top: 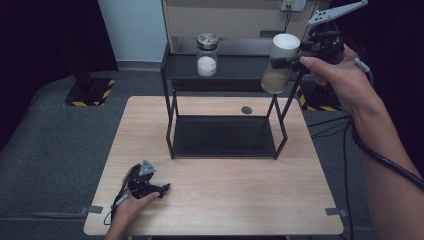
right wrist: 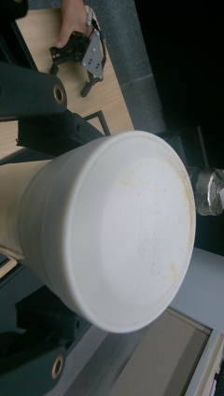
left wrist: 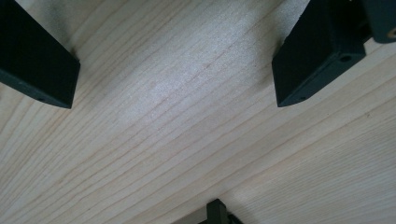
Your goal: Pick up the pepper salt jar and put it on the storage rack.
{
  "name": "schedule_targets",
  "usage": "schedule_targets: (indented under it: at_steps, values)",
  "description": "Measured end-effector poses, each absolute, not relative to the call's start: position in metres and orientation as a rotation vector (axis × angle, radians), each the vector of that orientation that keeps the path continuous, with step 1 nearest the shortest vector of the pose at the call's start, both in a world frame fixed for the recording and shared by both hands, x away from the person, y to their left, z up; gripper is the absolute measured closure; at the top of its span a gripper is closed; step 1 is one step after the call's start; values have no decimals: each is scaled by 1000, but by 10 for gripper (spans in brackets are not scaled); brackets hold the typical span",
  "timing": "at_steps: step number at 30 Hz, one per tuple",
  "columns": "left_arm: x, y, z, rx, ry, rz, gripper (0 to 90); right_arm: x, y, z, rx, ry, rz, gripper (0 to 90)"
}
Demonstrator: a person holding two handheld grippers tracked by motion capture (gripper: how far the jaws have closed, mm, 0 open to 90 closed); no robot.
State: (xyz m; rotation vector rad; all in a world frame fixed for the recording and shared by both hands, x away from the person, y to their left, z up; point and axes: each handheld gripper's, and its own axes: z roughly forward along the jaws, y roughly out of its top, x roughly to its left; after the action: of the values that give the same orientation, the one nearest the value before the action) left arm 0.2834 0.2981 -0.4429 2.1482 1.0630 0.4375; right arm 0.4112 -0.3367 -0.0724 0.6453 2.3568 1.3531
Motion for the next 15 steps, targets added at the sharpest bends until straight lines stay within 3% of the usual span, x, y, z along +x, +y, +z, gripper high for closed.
schedule_targets:
  at_steps: [15]
  values:
    - [283, 298, -443, 2147, 1063, 438, 0, 441, -324, -73, 686, 2341, 1353, 354]
